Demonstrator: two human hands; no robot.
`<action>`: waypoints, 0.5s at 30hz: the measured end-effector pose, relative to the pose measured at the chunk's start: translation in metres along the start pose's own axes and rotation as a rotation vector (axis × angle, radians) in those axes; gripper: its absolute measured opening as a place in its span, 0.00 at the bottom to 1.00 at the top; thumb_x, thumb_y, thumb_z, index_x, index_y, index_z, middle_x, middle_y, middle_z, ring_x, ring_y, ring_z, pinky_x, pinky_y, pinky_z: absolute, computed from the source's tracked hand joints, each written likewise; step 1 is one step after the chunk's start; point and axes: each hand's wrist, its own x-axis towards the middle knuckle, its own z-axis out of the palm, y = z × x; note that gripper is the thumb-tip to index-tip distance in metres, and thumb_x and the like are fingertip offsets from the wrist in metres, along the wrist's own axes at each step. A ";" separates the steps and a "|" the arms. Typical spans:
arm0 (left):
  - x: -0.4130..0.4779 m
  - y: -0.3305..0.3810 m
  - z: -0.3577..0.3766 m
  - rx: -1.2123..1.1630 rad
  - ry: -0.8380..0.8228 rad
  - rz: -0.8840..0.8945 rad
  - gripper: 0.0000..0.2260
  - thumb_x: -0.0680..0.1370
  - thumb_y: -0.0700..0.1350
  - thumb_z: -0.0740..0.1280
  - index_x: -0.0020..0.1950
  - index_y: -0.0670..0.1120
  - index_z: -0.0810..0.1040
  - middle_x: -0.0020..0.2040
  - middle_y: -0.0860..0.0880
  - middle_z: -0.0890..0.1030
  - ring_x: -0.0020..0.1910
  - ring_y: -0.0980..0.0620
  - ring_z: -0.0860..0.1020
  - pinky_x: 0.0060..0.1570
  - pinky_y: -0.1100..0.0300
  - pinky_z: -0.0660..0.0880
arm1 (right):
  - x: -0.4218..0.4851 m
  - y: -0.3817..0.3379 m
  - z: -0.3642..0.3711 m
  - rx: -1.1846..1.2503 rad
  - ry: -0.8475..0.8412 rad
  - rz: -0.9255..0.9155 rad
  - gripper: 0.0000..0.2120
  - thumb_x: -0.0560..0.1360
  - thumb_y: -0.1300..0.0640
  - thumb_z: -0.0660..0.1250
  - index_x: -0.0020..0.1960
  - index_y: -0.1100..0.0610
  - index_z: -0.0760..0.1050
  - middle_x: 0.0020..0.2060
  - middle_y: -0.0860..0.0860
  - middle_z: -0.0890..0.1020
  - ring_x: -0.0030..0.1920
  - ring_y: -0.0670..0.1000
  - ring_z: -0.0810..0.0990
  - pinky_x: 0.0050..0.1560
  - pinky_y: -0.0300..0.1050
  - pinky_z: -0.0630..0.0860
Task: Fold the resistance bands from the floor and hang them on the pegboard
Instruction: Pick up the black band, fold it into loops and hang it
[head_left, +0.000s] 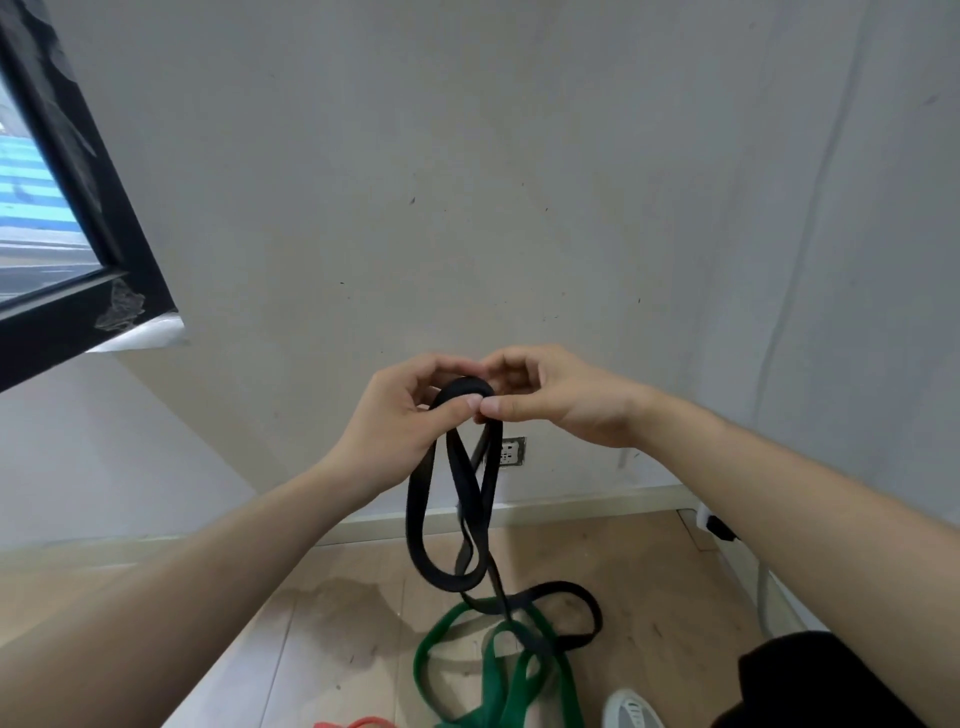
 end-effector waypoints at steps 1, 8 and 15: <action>0.000 0.000 -0.001 -0.011 0.007 -0.003 0.11 0.77 0.37 0.73 0.58 0.46 0.82 0.49 0.47 0.87 0.51 0.44 0.84 0.58 0.44 0.78 | 0.001 0.001 0.001 0.015 0.014 -0.001 0.12 0.77 0.65 0.70 0.60 0.61 0.76 0.49 0.60 0.80 0.51 0.55 0.81 0.61 0.50 0.75; -0.002 0.000 -0.008 0.011 -0.056 -0.057 0.14 0.76 0.38 0.75 0.58 0.47 0.78 0.45 0.48 0.87 0.47 0.52 0.85 0.52 0.58 0.79 | 0.001 -0.010 0.004 0.020 0.127 -0.053 0.08 0.76 0.67 0.70 0.54 0.63 0.78 0.47 0.61 0.79 0.46 0.51 0.81 0.53 0.42 0.80; -0.002 -0.001 -0.007 -0.007 -0.059 -0.088 0.13 0.76 0.38 0.74 0.58 0.48 0.79 0.45 0.44 0.85 0.47 0.43 0.83 0.58 0.45 0.79 | -0.001 -0.027 -0.009 0.172 0.310 -0.143 0.06 0.78 0.67 0.66 0.53 0.60 0.78 0.46 0.55 0.80 0.40 0.48 0.80 0.47 0.40 0.80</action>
